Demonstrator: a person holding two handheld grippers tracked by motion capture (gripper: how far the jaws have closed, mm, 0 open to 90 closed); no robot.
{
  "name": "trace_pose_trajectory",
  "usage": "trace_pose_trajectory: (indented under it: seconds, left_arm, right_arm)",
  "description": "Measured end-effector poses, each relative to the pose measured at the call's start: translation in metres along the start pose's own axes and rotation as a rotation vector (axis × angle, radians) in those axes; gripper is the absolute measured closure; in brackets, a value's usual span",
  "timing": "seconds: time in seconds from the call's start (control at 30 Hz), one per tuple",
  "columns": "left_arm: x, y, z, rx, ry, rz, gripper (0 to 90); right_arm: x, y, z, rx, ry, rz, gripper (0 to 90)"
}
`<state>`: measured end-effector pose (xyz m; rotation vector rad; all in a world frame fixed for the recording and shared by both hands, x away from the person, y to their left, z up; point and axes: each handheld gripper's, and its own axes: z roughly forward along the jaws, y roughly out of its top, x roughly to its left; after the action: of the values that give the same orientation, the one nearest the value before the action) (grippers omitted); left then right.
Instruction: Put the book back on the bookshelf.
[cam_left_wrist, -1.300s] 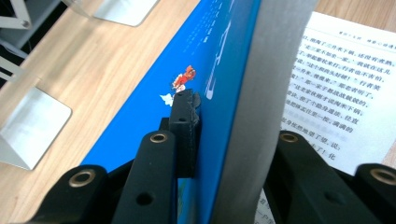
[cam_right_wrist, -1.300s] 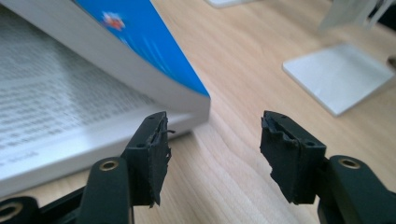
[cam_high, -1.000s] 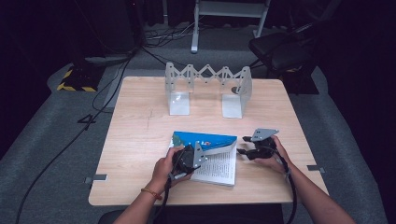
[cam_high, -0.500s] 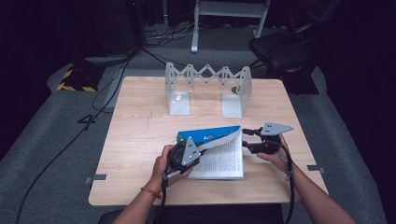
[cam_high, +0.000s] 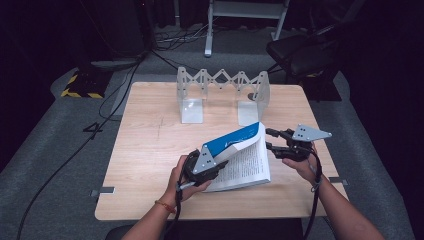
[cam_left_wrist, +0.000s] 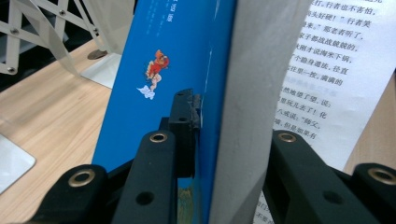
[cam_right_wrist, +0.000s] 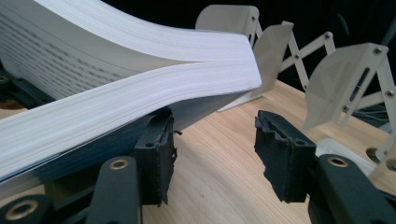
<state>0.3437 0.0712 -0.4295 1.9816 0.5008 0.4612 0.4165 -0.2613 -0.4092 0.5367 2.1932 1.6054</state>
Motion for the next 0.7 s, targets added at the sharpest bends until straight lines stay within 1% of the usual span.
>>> trace_pose_trajectory:
  seconds: [0.07,0.1,0.13,0.2,0.27,0.3,0.4,0.47,0.57,0.6,0.67,0.7]
  left_arm:
    - [0.002,-0.001,0.0,-0.006,-0.012,-0.008,72.3]
    - [0.002,-0.001,0.0,-0.01,-0.014,-0.008,72.2]
    - [0.004,-0.001,0.001,-0.017,-0.022,-0.011,71.9]
    - [0.003,-0.002,0.003,-0.033,-0.021,-0.019,71.9]
    - [0.004,-0.002,0.004,-0.042,-0.03,-0.022,71.2]
    - [0.007,-0.002,0.004,-0.046,-0.04,-0.029,71.1]
    - [0.009,-0.001,0.004,-0.047,-0.052,-0.022,70.7]
    - [0.012,0.001,0.007,-0.049,-0.066,-0.025,70.0]
    - [0.011,0.005,0.01,-0.041,-0.056,0.0,68.5]
    - [0.01,0.005,0.01,-0.041,-0.048,0.004,68.0]
    - [0.009,0.005,0.008,-0.04,-0.034,0.009,67.2]
    - [0.008,0.004,0.005,-0.049,-0.025,0.005,66.7]
  right_arm:
    - [0.0,0.003,0.001,0.001,0.018,-0.004,47.6]
    - [0.0,0.005,0.002,0.001,0.02,-0.006,47.6]
    - [0.0,0.006,0.003,0.003,0.019,-0.009,47.6]
    - [-0.002,0.007,0.004,0.008,0.015,-0.008,48.4]
    - [-0.005,0.008,0.005,0.013,0.021,-0.002,48.7]
    - [-0.006,0.009,0.006,0.013,0.024,-0.004,50.4]
    - [-0.007,0.01,0.009,-0.004,0.032,0.017,51.8]
    - [-0.007,0.011,0.01,0.0,0.021,0.009,52.6]
    - [-0.006,0.013,0.012,0.006,0.014,-0.001,55.2]
    - [-0.007,0.014,0.013,0.004,0.015,0.005,57.3]
    - [-0.007,0.015,0.015,-0.006,0.02,0.012,57.4]
    - [-0.006,0.016,0.016,-0.008,0.025,0.011,57.3]
